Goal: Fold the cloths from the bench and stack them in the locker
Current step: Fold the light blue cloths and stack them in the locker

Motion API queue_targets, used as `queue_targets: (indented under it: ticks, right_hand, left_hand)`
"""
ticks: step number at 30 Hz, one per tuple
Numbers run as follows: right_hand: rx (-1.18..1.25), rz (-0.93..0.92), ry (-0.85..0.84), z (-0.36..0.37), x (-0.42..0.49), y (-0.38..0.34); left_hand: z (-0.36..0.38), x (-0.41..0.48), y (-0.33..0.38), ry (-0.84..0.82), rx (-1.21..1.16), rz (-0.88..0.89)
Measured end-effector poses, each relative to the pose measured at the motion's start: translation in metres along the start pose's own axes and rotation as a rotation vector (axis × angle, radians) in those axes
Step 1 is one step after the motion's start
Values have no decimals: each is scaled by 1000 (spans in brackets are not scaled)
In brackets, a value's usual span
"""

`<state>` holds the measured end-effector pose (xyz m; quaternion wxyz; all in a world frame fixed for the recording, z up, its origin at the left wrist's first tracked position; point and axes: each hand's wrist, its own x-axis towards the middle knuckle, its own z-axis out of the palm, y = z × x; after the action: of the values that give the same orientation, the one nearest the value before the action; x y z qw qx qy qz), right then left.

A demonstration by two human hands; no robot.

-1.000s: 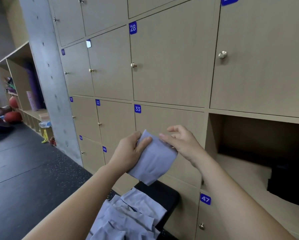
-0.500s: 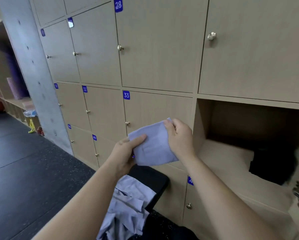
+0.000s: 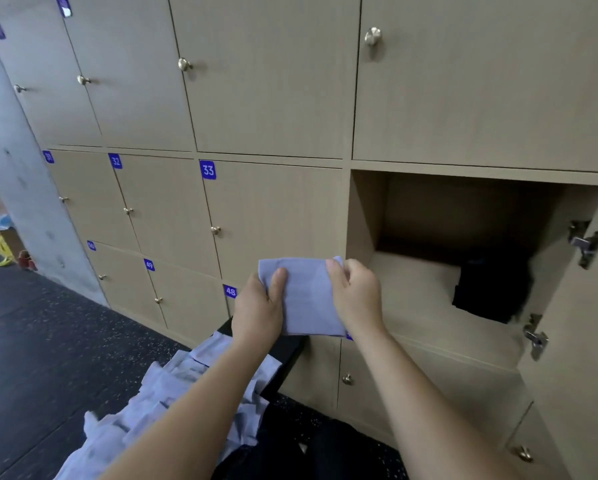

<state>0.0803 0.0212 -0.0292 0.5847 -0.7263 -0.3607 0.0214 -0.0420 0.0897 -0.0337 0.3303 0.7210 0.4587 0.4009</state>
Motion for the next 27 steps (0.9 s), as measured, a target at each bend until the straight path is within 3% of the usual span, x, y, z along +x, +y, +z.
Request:
queue_targets:
  ticks: [5, 11, 14, 19, 27]
  right_hand:
    - [165, 269, -140, -33, -15, 63]
    - [-80, 297, 66, -68, -9, 129]
    - [-163, 335, 146, -82, 4, 162]
    - [-326, 423, 140, -96, 34, 219]
    - [-555, 481, 113, -96, 106, 306]
  left_hand:
    - [48, -9, -7, -91, -29, -44]
    - [125, -16, -9, -425, -305, -220]
    - [164, -10, -12, -566, -335, -260]
    - [228, 3, -25, -599, -227, -244]
    - [338, 52, -39, -628, -83, -28]
